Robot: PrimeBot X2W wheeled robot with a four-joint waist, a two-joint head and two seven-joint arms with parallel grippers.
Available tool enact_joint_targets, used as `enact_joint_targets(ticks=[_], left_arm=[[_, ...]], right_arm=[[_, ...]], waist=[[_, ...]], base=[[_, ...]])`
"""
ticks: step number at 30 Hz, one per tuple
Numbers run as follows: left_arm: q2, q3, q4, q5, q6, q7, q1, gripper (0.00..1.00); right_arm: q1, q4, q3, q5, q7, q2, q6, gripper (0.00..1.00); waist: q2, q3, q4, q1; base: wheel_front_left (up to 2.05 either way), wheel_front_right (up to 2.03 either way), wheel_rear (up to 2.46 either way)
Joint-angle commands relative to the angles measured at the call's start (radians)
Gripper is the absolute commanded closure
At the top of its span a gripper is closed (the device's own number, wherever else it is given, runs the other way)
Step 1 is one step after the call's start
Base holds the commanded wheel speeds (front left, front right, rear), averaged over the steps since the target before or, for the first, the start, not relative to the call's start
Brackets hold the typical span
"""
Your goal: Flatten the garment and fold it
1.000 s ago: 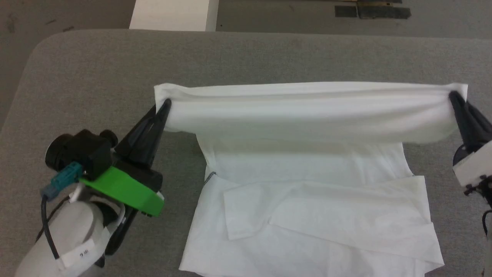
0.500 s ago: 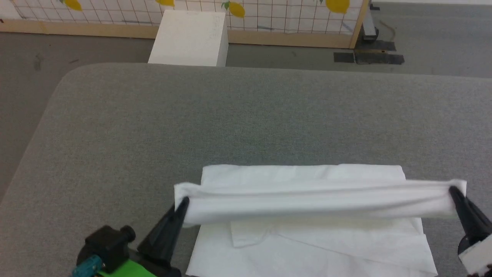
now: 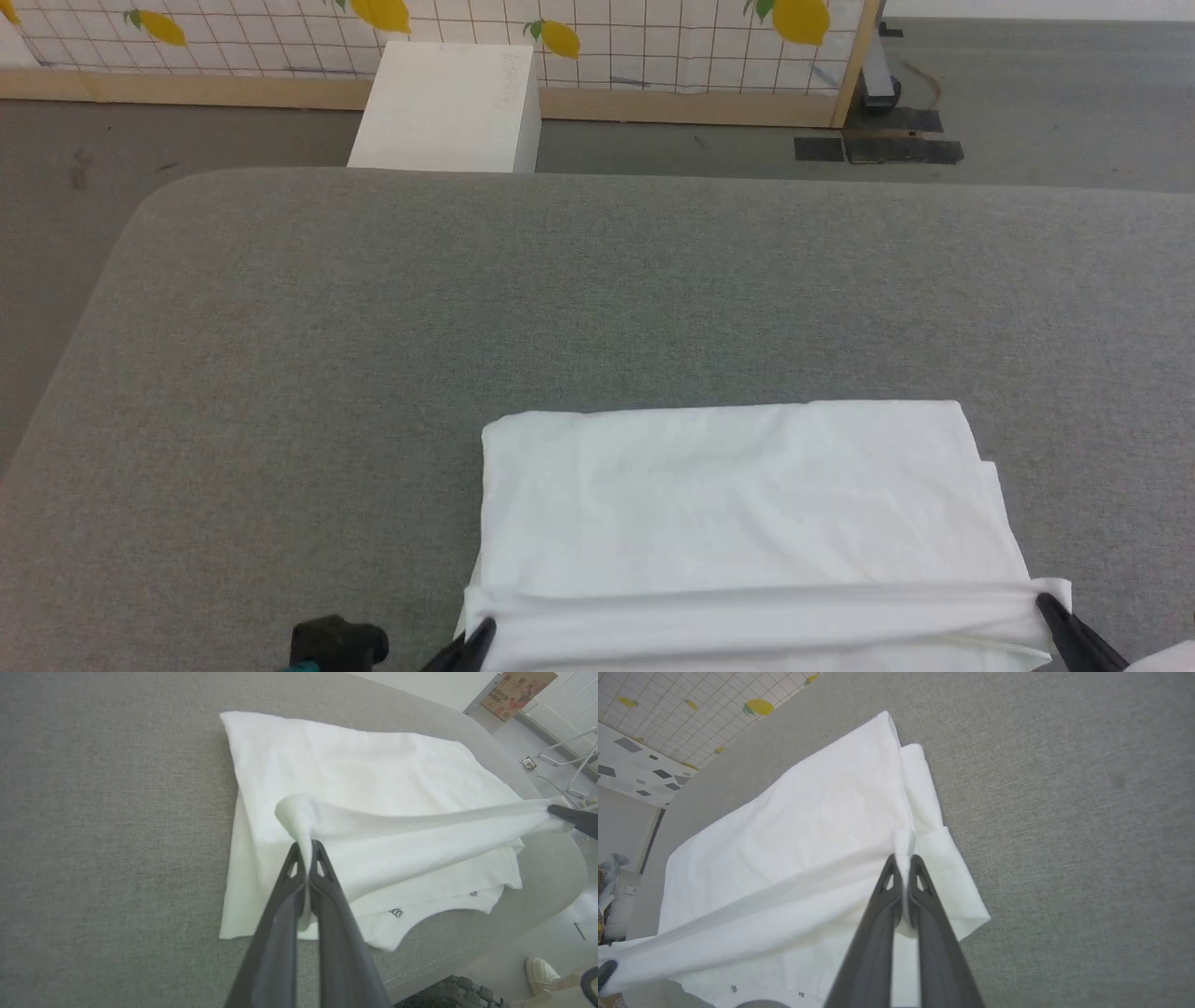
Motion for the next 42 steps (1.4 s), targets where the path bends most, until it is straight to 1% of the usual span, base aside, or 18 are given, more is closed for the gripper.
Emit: enact_joint_targets(ticks=[1, 5, 6, 7, 8, 9, 10, 12, 13, 18, 21, 25, 27, 29, 31, 35, 39, 42], left_arm=[[0.004, -0.003, 0.012, -0.016, -0.007, 0.018, 0.018, 1.0], [0.006, -0.014, 0.042, -0.041, -0.007, 0.057, 0.023, 1.0], [0.002, -0.013, 0.048, -0.046, -0.006, 0.058, 0.022, 1.0], [-0.001, -0.014, 0.054, -0.049, -0.005, 0.06, 0.021, 1.0], [-0.003, -0.016, 0.061, -0.05, -0.005, 0.064, 0.018, 0.94], [-0.005, -0.017, 0.068, -0.048, -0.005, 0.064, 0.013, 0.61], [-0.01, -0.018, 0.076, -0.048, -0.006, 0.063, 0.008, 0.19], [-0.018, -0.021, 0.09, -0.049, -0.007, 0.064, -0.002, 0.02], [-0.022, -0.022, 0.095, -0.051, -0.009, 0.065, -0.005, 0.0], [-0.037, -0.023, 0.117, -0.056, -0.013, 0.066, -0.029, 0.0], [-0.046, -0.007, 0.106, -0.06, -0.007, 0.042, -0.034, 0.0], [-0.048, 0.045, 0.058, -0.069, 0.018, -0.012, -0.028, 0.0], [-0.046, 0.088, 0.022, -0.055, 0.046, -0.064, -0.029, 0.0], [-0.047, 0.144, -0.014, -0.007, 0.096, -0.153, -0.036, 0.0], [-0.066, 0.2, -0.044, 0.031, 0.142, -0.207, -0.041, 0.0], [-0.126, 0.313, -0.102, 0.144, 0.202, -0.236, -0.044, 0.0], [-0.167, 0.382, -0.118, 0.321, 0.228, -0.237, -0.017, 0.0], [-0.19, 0.39, -0.103, 0.404, 0.217, -0.237, 0.004, 0.0]], right_arm=[[0.012, 0.013, -0.007, -0.007, 0.002, -0.001, -0.001, 1.0], [0.02, 0.038, -0.008, -0.043, 0.002, -0.001, -0.001, 1.0], [0.02, 0.047, -0.005, -0.05, 0.001, -0.001, -0.001, 0.95], [0.02, 0.055, -0.003, -0.052, 0.002, -0.001, -0.001, 0.83], [0.018, 0.065, 0.0, -0.054, 0.0, -0.001, -0.001, 0.55], [0.015, 0.073, 0.002, -0.057, -0.003, -0.001, -0.001, 0.07], [0.011, 0.082, 0.006, -0.062, -0.008, -0.001, -0.001, 0.0], [0.001, 0.094, 0.014, -0.064, -0.014, -0.001, -0.001, 0.0], [-0.003, 0.098, 0.017, -0.064, -0.016, -0.001, -0.001, 0.0], [-0.018, 0.094, 0.028, -0.063, -0.032, -0.001, -0.001, 0.0], [-0.027, 0.068, 0.032, -0.059, -0.041, -0.001, -0.001, 0.0], [-0.039, 0.011, 0.028, -0.065, -0.054, -0.001, -0.001, 0.0], [-0.049, -0.023, 0.021, -0.074, -0.07, -0.001, -0.001, 0.0], [-0.059, -0.058, 0.013, -0.102, -0.088, -0.001, -0.001, 0.0], [-0.069, -0.08, 0.007, -0.132, -0.096, -0.001, -0.001, 0.0], [-0.09, -0.098, 0.003, -0.185, -0.088, -0.001, -0.001, 0.0], [-0.121, -0.087, 0.004, -0.207, -0.049, -0.002, -0.001, 0.0], [-0.151, -0.052, -0.001, -0.21, -0.015, -0.006, -0.001, 0.0]], waist=[[0.0, 0.002, -0.003, 0.0001], [0.0, -0.001, -0.007, 0.0001], [0.0, -0.003, -0.008, 0.0001], [0.0, -0.005, -0.009, 0.0001], [0.0, -0.007, -0.009, 0.0001], [0.0, -0.009, -0.01, 0.0001], [0.0, -0.011, -0.01, 0.0001], [0.0, -0.013, -0.011, 0.0001], [0.0, -0.013, -0.011, 0.0001], [0.0, -0.012, -0.01, 0.0001], [0.0, -0.01, -0.01, 0.0001], [0.0, -0.006, -0.011, 0.0001], [0.0, -0.003, -0.01, 0.0001], [0.0, 0.0, -0.007, 0.0001], [0.0, 0.005, -0.005, 0.0001], [0.0, 0.021, 0.002, 0.0001], [0.0, 0.043, 0.006, 0.0001], [0.0, 0.059, 0.012, 0.0001]], base=[[0.0, 0.0, 0.0], [0.0, 0.0, 0.0], [0.0, 0.0, 0.0], [0.0, 0.0, 0.0], [0.0, 0.0, 0.0], [0.0, 0.0, 0.0], [0.0, 0.0, 0.0], [0.0, 0.0, 0.0], [0.0, 0.0, 0.0], [0.0, 0.0, 0.0], [0.0, 0.0, 0.0], [0.0, 0.0, 0.0], [0.0, 0.0, 0.0], [0.0, 0.0, 0.0], [0.0, 0.0, 0.0], [0.0, 0.0, 0.0], [0.0, 0.0, 0.0], [0.0, 0.0, 0.0]])
